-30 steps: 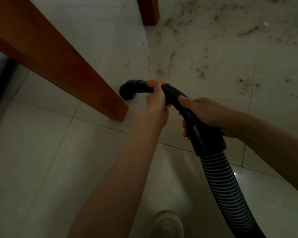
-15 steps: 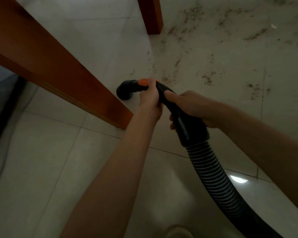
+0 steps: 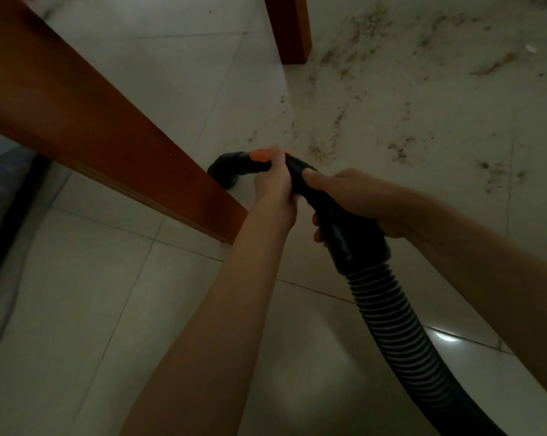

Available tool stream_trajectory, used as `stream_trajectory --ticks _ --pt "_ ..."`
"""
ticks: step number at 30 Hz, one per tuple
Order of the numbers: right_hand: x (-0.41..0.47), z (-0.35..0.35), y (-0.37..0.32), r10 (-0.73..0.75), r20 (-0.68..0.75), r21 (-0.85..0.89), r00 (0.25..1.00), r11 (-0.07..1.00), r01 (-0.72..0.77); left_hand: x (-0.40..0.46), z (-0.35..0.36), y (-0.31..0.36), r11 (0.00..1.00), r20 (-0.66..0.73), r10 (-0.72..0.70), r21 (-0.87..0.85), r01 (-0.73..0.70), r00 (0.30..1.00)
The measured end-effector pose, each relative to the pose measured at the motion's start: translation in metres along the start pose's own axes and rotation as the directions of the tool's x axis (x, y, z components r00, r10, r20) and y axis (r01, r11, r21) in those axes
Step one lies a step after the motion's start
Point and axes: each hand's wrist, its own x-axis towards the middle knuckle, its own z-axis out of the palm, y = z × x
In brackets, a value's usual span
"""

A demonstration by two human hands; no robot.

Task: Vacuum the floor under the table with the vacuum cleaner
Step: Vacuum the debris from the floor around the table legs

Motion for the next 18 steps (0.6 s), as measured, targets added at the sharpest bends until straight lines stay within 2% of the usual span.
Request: stream_trajectory --ticks 4,9,12,18 --pt "-0.001 -0.008 -0.007 0.040 0.047 -0.015 0.998 0.999 -0.040 0.001 0.001 -0.004 0.993 -0.036 -0.013 -0.121 0.009 0.999" --pt "-0.001 -0.015 -0.012 0.067 0.063 -0.026 0.996 0.998 -0.066 0.003 0.002 -0.005 0.983 0.005 -0.015 -0.185 0.016 1.000" --pt "0.004 -0.009 -0.008 0.041 0.022 0.020 0.999 0.999 -0.042 0.011 0.003 -0.002 0.992 0.035 -0.027 -0.119 0.031 0.999" --pt "0.022 0.007 -0.001 -0.065 -0.163 0.005 0.984 0.998 0.067 0.022 0.007 0.011 0.998 0.062 -0.019 0.062 0.015 0.998"
